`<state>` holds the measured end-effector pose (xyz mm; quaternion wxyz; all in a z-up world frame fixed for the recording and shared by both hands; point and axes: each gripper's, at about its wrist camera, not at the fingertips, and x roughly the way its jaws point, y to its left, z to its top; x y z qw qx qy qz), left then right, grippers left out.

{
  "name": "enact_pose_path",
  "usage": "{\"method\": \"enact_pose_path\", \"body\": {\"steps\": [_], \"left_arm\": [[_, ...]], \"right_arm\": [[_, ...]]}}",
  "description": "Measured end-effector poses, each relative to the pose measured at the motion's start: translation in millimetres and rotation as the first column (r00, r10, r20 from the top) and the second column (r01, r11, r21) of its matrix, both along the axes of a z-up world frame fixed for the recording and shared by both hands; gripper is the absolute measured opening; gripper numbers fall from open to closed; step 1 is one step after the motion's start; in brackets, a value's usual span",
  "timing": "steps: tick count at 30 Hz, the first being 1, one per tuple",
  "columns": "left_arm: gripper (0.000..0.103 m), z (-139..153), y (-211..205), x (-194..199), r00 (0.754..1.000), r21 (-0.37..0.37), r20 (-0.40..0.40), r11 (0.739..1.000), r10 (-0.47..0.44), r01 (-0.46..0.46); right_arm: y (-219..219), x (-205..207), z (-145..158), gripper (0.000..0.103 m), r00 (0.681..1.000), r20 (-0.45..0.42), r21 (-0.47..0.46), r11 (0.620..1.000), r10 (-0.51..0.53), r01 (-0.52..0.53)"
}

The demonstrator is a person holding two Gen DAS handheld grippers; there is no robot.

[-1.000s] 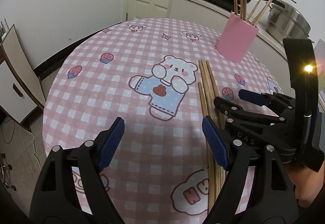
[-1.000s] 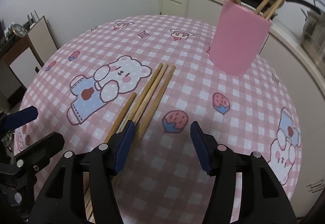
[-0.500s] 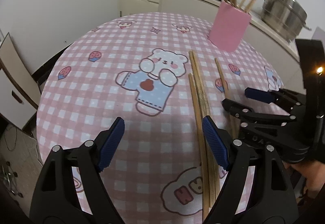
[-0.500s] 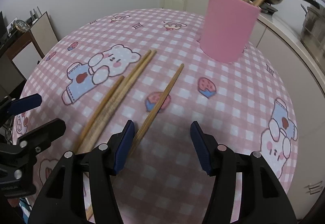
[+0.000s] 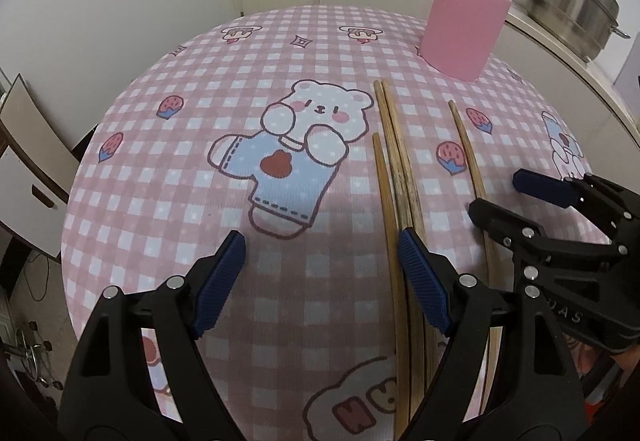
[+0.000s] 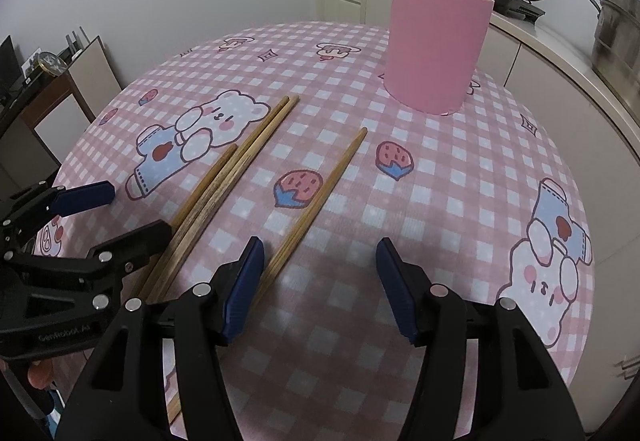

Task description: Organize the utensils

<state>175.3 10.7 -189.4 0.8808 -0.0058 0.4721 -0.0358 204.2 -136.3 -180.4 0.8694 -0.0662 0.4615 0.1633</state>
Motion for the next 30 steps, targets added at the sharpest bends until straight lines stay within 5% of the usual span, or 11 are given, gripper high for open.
{"method": "enact_pose_path", "body": {"steps": [13, 20, 23, 25, 30], "left_arm": [[0.080, -1.5, -2.1, 12.5, 1.000, 0.009, -0.026, 1.000, -0.018, 0.018], [0.070, -3.2, -11.2, 23.9, 0.999, 0.057, -0.030, 0.998, -0.027, 0.028], [0.054, -2.1, -11.7, 28.8, 0.999, 0.051, -0.031, 0.998, -0.043, 0.044], [0.035, -1.1, -15.4, 30.6, 0.998, 0.050, -0.031, 0.997, -0.058, 0.059], [0.020, -1.1, -23.0, 31.1, 0.996, 0.051, -0.026, 0.995, -0.087, 0.088]], "right_arm": [[-1.8, 2.6, 0.4, 0.057, 1.000, -0.003, 0.004, 1.000, 0.018, -0.018], [-4.3, 7.0, 1.7, 0.057, 1.000, -0.011, 0.011, 1.000, -0.002, 0.002], [-7.6, 12.1, 2.4, 0.057, 1.000, -0.021, 0.031, 0.999, -0.017, 0.018], [-9.6, 17.3, 3.0, 0.057, 0.999, -0.027, 0.039, 0.999, -0.032, 0.033], [-11.2, 34.5, 3.9, 0.057, 0.997, -0.051, 0.051, 0.997, -0.056, 0.059]]}}
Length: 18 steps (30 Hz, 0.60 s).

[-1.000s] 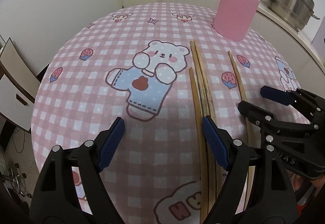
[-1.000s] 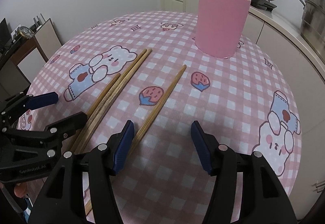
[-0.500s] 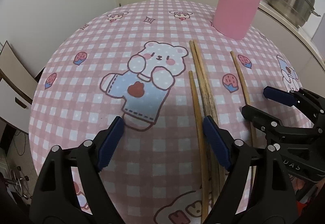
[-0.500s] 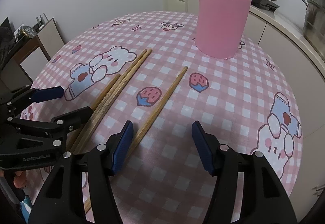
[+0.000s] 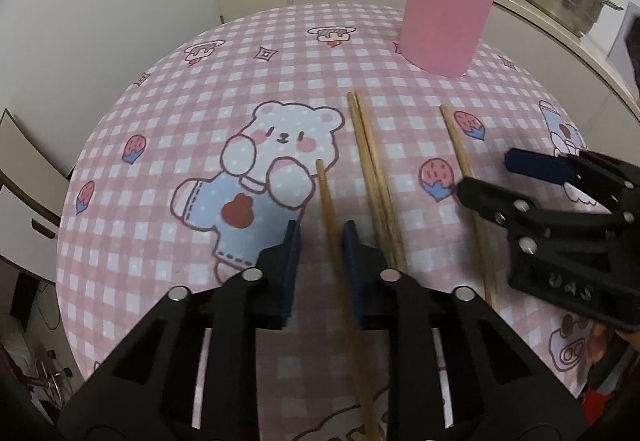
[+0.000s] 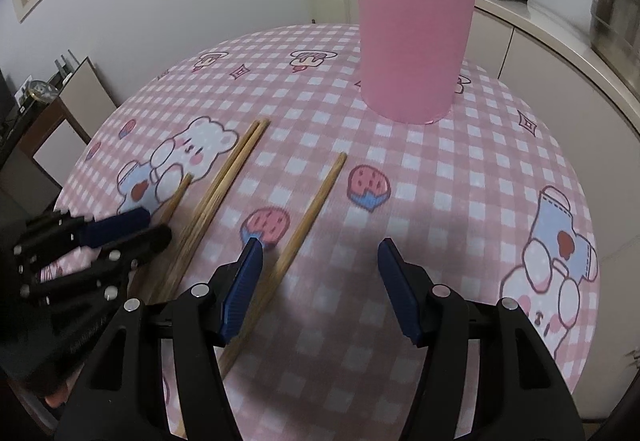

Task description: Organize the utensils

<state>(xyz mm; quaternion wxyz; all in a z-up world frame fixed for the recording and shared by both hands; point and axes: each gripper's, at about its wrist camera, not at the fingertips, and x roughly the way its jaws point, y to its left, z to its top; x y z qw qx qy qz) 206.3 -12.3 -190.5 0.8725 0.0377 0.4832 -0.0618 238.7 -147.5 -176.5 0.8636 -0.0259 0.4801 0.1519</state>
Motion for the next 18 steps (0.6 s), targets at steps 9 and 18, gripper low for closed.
{"method": "enact_pose_path", "body": {"steps": [9, 18], "left_arm": [[0.007, 0.4, 9.4, 7.2, 1.000, -0.070, -0.017, 0.998, 0.001, -0.002], [0.006, 19.5, 16.9, 3.7, 1.000, -0.113, -0.005, 0.993, 0.020, -0.020]], "right_arm": [[10.8, 21.8, -1.0, 0.032, 1.000, -0.008, -0.077, 0.997, 0.005, -0.006], [17.6, 20.6, 1.9, 0.005, 0.997, -0.024, -0.025, 0.997, 0.074, -0.074]]}}
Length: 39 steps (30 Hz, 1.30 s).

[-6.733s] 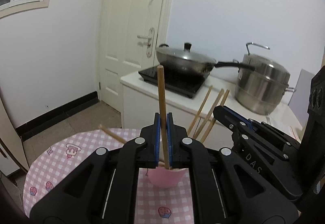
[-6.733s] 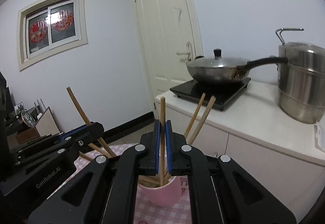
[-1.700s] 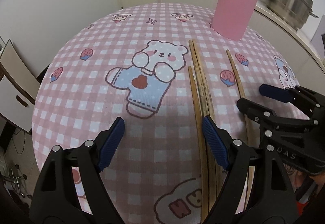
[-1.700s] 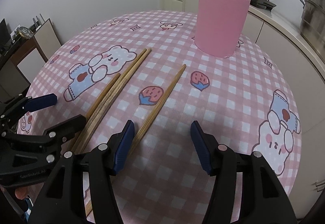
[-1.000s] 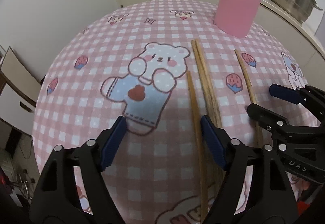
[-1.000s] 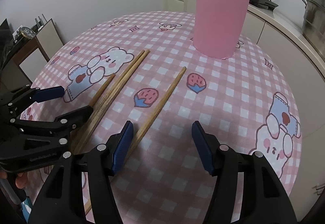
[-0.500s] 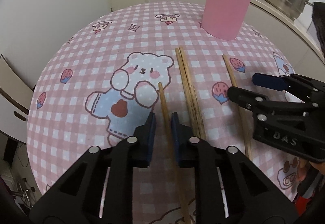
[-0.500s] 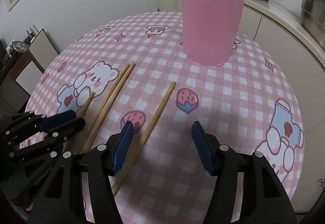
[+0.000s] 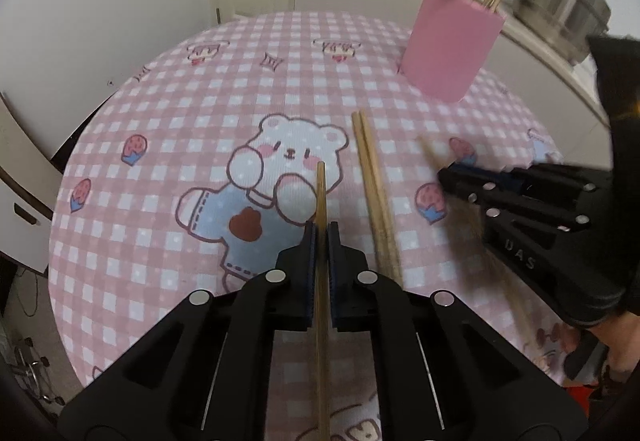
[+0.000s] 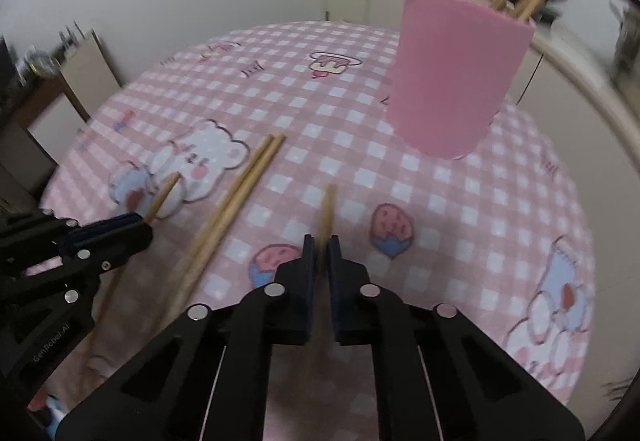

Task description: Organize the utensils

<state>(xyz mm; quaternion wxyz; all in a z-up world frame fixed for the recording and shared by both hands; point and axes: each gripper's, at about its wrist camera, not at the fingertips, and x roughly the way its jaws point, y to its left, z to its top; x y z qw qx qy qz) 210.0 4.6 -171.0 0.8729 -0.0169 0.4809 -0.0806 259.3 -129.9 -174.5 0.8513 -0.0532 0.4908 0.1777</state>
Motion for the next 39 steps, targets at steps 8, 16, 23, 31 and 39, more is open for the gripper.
{"method": "enact_pose_path", "body": {"steps": [8, 16, 23, 31, 39], "left_arm": [[0.006, 37.4, 1.3, -15.2, 0.996, -0.011, 0.087, 1.000, 0.010, -0.009], [0.006, 72.5, -6.2, -35.2, 0.982, 0.021, 0.188, 1.000, 0.012, -0.016], [0.006, 101.8, -5.0, -53.5, 0.959, -0.003, 0.283, 1.000, 0.028, -0.029], [0.006, 136.2, -10.0, -77.7, 0.910, -0.054, 0.412, 0.998, 0.038, -0.018], [0.006, 143.6, -17.9, -84.8, 0.885, -0.102, 0.463, 0.995, 0.045, 0.003]], "right_arm": [[-13.6, -10.1, 24.6, 0.004, 1.000, 0.000, 0.145, 0.989, 0.006, -0.006], [-19.1, -27.6, 63.0, 0.004, 0.997, 0.076, 0.222, 0.975, 0.010, -0.027], [-28.4, -44.1, 105.4, 0.004, 0.980, 0.199, 0.297, 0.953, -0.007, -0.053], [-40.5, -66.5, 144.5, 0.004, 0.925, 0.377, 0.305, 0.950, -0.055, -0.068], [-45.2, -74.7, 145.3, 0.004, 0.894, 0.445, 0.277, 0.958, -0.056, -0.078]]}}
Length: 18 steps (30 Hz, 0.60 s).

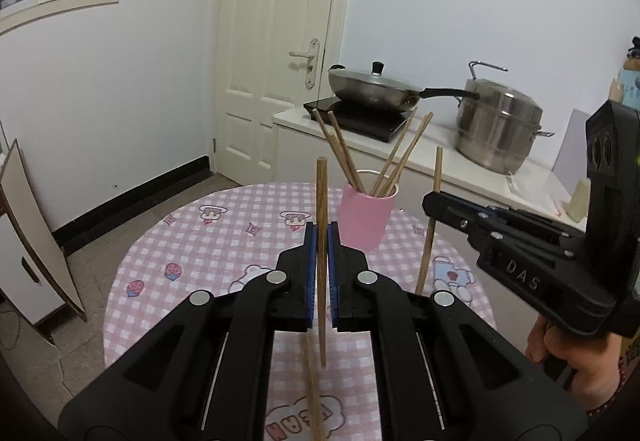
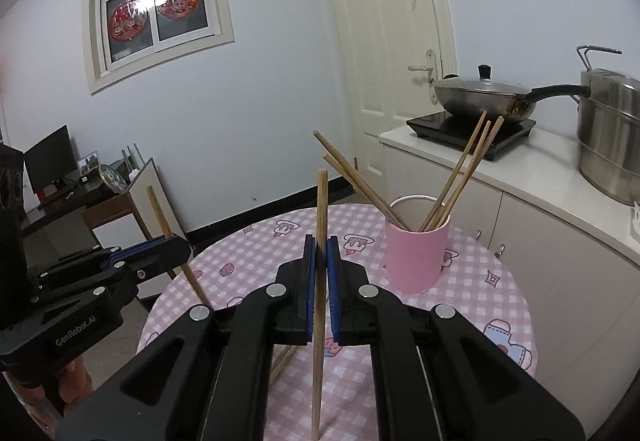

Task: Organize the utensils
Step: 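Lift both held chopsticks upright toward the pink cup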

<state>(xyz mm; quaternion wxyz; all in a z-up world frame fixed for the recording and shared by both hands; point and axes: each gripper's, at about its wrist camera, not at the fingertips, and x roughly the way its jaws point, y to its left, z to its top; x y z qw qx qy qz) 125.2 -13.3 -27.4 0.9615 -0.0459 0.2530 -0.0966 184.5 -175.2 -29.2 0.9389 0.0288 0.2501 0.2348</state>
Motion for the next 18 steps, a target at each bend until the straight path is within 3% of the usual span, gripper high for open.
{"method": "enact_pose_path", "body": {"steps": [9, 18], "left_arm": [[0.006, 16.1, -12.2, 4.7, 0.998, -0.029, 0.056, 0.999, -0.012, 0.014], [0.006, 41.4, -33.7, 34.3, 0.992, -0.055, 0.123, 0.998, -0.022, 0.029]], "right_arm": [[-17.6, 1.5, 12.7, 0.004, 0.998, 0.049, 0.023, 0.999, -0.029, 0.028], [-37.0, 19.8, 23.7, 0.004, 0.991, 0.103, 0.036, 0.996, -0.080, 0.077]]}}
